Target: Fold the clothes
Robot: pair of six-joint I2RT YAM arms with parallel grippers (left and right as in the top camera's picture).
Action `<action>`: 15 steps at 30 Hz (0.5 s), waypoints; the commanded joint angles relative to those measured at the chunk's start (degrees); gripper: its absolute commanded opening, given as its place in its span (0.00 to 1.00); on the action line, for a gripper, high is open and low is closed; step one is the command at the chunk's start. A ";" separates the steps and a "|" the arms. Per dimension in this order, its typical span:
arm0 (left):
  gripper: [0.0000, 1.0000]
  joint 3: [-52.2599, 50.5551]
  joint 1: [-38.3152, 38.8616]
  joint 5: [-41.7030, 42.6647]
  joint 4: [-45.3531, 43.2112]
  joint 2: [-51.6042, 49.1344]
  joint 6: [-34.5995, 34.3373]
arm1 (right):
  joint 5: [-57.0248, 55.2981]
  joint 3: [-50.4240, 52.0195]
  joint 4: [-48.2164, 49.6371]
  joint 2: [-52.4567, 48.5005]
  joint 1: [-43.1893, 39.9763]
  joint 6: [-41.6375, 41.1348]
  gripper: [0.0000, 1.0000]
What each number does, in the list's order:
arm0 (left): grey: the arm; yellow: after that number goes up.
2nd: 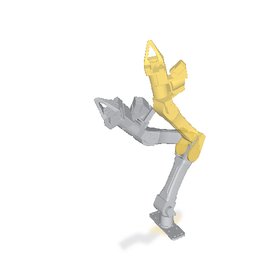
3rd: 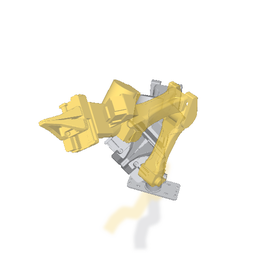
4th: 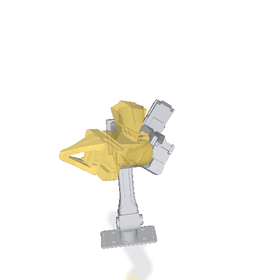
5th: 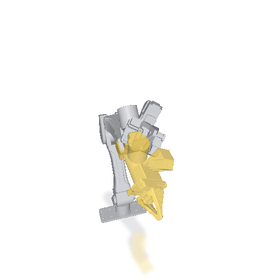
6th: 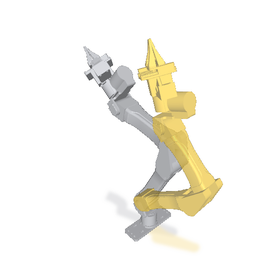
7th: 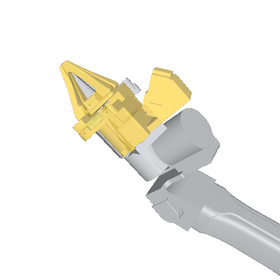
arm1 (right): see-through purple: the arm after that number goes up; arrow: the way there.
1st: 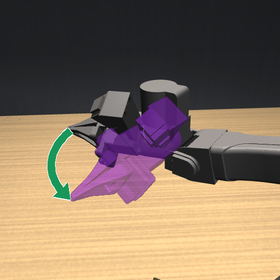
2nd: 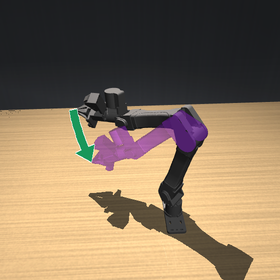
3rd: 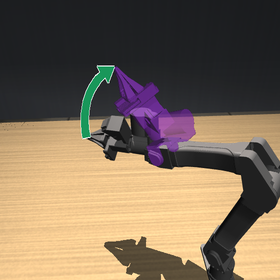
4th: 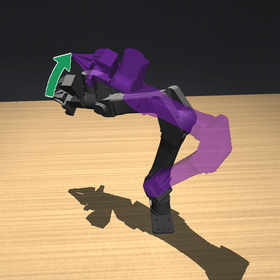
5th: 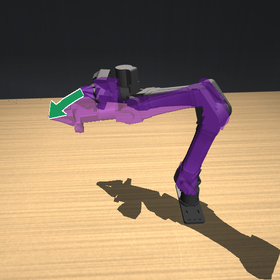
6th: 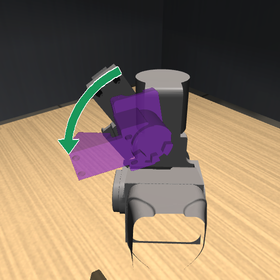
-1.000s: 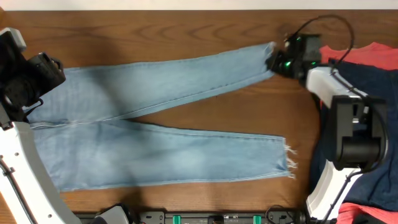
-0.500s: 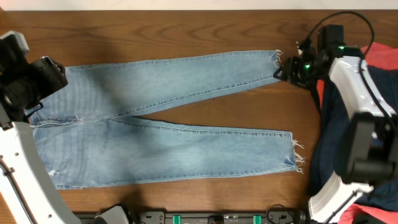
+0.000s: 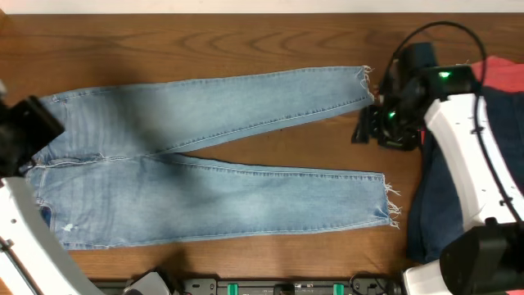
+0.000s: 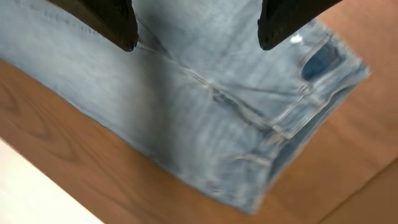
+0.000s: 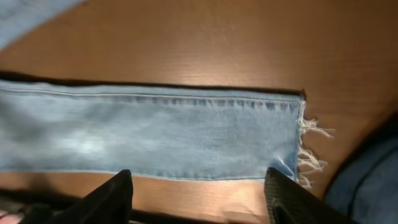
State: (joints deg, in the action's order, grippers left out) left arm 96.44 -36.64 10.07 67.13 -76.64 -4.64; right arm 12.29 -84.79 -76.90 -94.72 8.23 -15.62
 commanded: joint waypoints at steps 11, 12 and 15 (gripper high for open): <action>0.63 -0.74 -16.11 -1.97 -0.15 -11.13 -8.15 | 2.10 26.97 7.61 0.46 2.56 -6.75 0.52; 0.63 -0.74 -16.68 -1.97 -0.33 -12.66 -8.15 | 2.12 28.59 8.28 0.46 2.56 -7.32 0.52; 0.62 -0.74 -18.16 -1.99 -0.46 -16.59 -8.13 | 2.10 32.72 10.54 0.46 2.43 -9.25 0.55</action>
State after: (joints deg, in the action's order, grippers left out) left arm 96.09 -53.56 8.58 66.65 -90.45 -11.84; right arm 13.41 -54.74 -67.40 -94.76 10.74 -22.11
